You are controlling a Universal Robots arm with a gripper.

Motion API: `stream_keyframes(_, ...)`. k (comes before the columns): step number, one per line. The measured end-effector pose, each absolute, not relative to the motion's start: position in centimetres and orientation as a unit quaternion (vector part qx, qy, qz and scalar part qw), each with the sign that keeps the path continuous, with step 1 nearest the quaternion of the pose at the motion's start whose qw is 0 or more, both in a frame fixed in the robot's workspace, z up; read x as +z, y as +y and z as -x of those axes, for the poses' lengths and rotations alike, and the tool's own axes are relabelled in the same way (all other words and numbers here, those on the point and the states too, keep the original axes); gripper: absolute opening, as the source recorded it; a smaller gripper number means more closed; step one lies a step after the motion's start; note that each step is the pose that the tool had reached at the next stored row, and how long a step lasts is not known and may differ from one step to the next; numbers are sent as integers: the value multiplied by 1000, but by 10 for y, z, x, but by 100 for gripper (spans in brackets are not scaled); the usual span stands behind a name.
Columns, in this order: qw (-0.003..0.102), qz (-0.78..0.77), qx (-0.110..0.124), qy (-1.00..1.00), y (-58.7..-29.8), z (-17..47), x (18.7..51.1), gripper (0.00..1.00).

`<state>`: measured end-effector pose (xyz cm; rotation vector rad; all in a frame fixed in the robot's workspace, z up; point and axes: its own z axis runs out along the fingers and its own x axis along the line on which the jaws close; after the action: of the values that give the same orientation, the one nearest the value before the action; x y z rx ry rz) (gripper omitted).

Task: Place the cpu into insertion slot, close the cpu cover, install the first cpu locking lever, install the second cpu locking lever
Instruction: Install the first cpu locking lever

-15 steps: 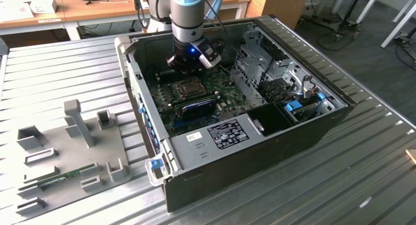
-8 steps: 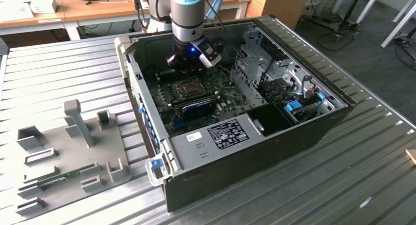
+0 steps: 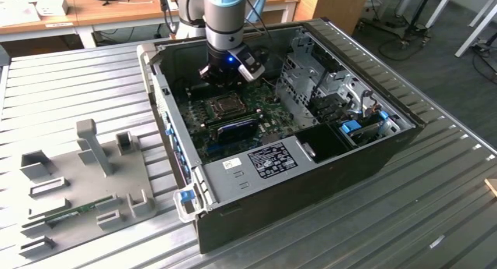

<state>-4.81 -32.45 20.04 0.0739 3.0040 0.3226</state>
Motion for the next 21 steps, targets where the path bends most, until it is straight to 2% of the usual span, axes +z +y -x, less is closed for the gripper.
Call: stream_keyframes(21, 59, -25, 114, 991, -330, 48, 200, 10)
